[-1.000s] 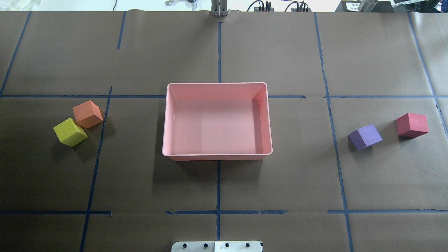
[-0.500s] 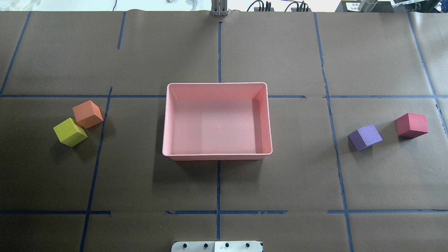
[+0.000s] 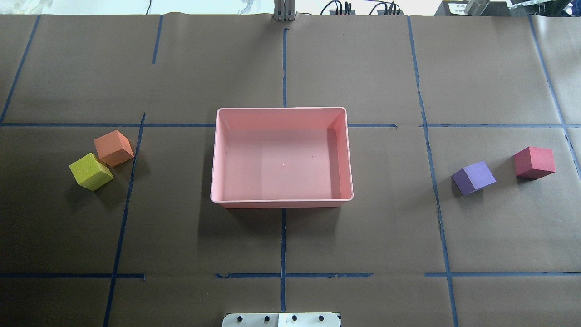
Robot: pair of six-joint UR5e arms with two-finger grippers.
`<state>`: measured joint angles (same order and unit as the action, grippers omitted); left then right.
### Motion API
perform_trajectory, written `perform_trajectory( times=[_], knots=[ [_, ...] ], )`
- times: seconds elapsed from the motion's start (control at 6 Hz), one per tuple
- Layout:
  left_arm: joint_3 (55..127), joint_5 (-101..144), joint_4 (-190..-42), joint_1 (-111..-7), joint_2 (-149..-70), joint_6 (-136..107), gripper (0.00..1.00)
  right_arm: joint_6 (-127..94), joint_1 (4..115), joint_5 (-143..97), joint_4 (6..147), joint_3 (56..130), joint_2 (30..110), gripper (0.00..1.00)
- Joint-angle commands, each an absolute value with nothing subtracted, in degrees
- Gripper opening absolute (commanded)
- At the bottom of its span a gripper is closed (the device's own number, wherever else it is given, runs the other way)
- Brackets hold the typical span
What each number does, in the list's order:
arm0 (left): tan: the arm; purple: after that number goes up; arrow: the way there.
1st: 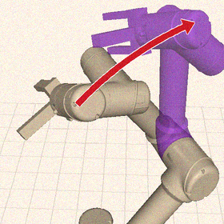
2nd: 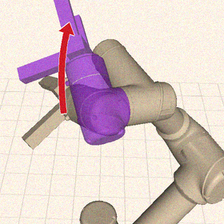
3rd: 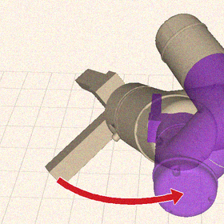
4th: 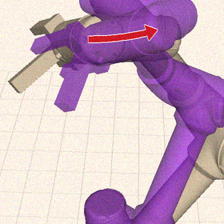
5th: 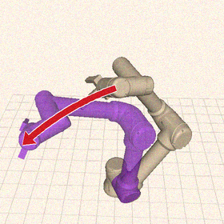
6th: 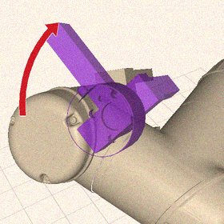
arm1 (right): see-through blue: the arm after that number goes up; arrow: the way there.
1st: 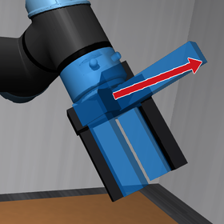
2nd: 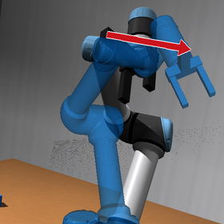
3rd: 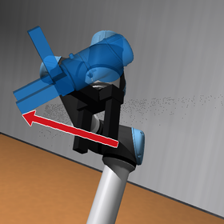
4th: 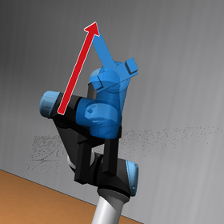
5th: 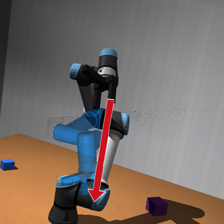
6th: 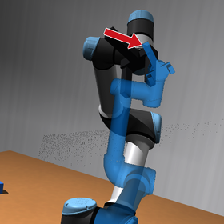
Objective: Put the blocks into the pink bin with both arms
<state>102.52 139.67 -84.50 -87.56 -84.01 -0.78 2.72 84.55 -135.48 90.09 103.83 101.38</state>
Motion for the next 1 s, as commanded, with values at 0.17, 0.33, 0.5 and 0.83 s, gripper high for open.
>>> perform_trajectory(
  times=[0.17, 0.33, 0.5, 0.83],
  knots=[
    [101.78, 140.98, -92.64, -75.65, -91.45, -13.18, 1.00, 2.90, 84.03, -136.67, 88.95, 103.62, 101.42, 1.00],
    [101.60, 140.89, -93.77, -73.76, -91.67, -15.18, 1.00, 2.81, 83.33, -136.67, 88.95, 103.62, 101.43, 1.00],
    [101.60, 140.63, -99.09, -71.22, -91.76, -15.47, 1.00, 2.81, 83.06, -136.67, 88.86, 103.62, 101.43, 1.00],
    [101.87, 129.06, -106.16, -58.77, -91.84, -6.56, 0.98, 3.08, 82.44, -136.67, 88.86, 103.62, 101.43, 1.00]
  ],
)
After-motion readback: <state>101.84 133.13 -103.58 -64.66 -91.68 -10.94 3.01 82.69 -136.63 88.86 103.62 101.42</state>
